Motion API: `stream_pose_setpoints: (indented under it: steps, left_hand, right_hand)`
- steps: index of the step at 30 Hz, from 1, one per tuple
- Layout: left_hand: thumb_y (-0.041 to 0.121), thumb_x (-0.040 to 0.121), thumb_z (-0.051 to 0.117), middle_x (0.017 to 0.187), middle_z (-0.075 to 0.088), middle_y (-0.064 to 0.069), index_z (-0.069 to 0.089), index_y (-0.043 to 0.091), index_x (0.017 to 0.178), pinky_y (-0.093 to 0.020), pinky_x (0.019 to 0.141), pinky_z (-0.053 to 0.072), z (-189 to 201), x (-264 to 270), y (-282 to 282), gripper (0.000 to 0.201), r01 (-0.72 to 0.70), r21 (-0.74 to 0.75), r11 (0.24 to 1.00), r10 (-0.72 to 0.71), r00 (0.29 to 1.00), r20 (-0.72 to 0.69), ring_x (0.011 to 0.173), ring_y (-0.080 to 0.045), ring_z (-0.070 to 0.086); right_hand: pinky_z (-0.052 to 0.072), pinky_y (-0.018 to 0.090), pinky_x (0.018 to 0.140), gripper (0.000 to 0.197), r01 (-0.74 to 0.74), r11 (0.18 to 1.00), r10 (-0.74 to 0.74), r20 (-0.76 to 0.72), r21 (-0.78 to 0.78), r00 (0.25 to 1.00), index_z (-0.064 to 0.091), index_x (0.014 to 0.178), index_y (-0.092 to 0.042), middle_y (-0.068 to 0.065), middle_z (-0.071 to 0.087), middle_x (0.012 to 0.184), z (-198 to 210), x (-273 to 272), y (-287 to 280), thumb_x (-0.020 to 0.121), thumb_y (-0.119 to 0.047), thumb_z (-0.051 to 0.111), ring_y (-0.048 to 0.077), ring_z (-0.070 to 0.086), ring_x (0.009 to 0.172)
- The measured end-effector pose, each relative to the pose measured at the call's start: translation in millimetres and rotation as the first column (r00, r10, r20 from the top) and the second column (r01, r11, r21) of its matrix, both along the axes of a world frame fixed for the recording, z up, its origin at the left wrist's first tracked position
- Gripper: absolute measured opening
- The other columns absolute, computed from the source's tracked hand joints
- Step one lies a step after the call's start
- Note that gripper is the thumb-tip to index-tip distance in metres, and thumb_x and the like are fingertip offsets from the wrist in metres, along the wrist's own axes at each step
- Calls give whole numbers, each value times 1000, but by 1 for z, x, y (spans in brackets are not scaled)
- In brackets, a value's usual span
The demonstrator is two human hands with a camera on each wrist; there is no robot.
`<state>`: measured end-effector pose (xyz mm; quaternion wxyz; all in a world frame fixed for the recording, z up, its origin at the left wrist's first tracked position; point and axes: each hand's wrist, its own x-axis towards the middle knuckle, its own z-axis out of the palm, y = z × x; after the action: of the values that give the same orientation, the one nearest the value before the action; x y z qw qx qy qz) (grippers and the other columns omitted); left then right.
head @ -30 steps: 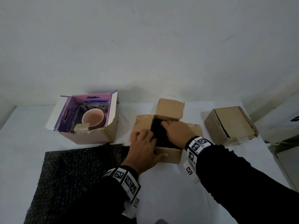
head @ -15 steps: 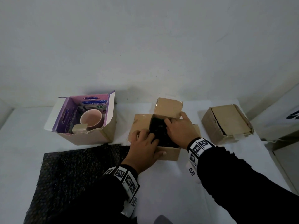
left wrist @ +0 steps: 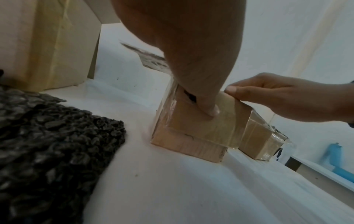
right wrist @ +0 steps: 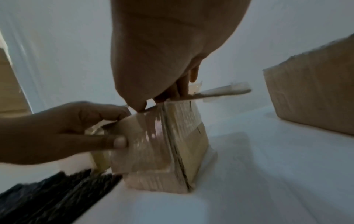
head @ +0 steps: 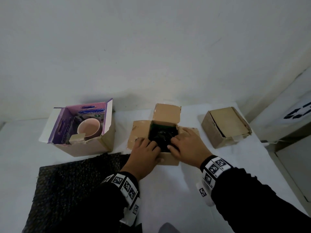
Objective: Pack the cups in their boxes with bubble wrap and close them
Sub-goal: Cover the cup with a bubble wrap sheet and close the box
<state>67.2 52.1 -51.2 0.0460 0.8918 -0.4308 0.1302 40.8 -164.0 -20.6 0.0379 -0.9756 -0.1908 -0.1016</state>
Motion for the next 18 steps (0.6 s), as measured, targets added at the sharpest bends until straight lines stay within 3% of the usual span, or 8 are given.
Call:
stream_pose_setpoints:
  steps: [3, 6, 9, 12, 14, 16, 18]
  left_hand:
    - [39, 84, 49, 86, 61, 2, 62, 20, 87, -43, 92, 36, -2, -2, -4, 23, -17, -28, 999, 18, 1000, 12, 81, -26, 55]
    - [38, 85, 49, 86, 64, 3, 62, 21, 89, -47, 98, 35, -1, -6, -4, 22, -38, -9, 999, 38, 999, -23, 83, -26, 57]
    - [49, 84, 48, 98, 67, 6, 63, 24, 97, -48, 103, 33, 6, -8, 1, 32, -50, -33, 998, 47, 994, -97, 92, -22, 61]
    - [56, 88, 49, 131, 55, 2, 61, 27, 112, -44, 105, 27, 12, -4, 14, 40, -170, -175, 970, 141, 976, -167, 123, -24, 50]
    - [58, 87, 56, 145, 40, -4, 54, 28, 123, -47, 104, 31, 14, -3, 24, 47, -383, -247, 890, 336, 918, -212, 134, -30, 36]
    - [57, 85, 59, 147, 37, -8, 42, 24, 137, -49, 99, 38, 16, 3, 33, 64, -605, -300, 738, 467, 778, -420, 131, -32, 38]
    - [55, 86, 59, 138, 46, -11, 32, 18, 143, -42, 96, 43, 16, 10, 38, 73, -717, -413, 561, 327, 651, -685, 123, -30, 49]
  right_hand:
    - [19, 47, 116, 49, 11, 1000, -12, -55, -25, 998, 68, 93, -18, 1, 73, 99, -11, -16, -6, 99, -50, 32, 19, 57, 120]
    - [9, 48, 118, 57, 18, 999, -23, -151, -35, 988, 68, 99, -18, 1, 72, 109, -7, -16, -5, 97, -54, 23, 19, 48, 131]
    - [22, 44, 112, 51, 91, 992, -76, -156, 91, 985, 66, 103, -22, -2, 68, 113, -2, -15, -4, 92, -55, 29, 19, 46, 130]
    - [39, 41, 98, 31, 233, 924, -240, -12, 303, 971, 61, 108, -18, 2, 59, 120, -7, -22, -10, 89, -40, 50, 25, 48, 118]
    - [41, 43, 100, 41, 420, 795, -447, -46, 437, 893, 54, 122, -14, 9, 49, 133, -13, -28, -14, 87, -34, 60, 29, 43, 123]
    - [42, 40, 94, 60, 618, 584, -570, -277, 526, 774, 42, 135, -12, 12, 47, 133, -14, -31, -19, 85, -37, 65, 31, 47, 121]
    - [45, 34, 82, 70, 699, 343, -522, -491, 628, 697, 35, 139, -13, 6, 54, 113, -9, -32, -22, 83, -36, 70, 26, 58, 104]
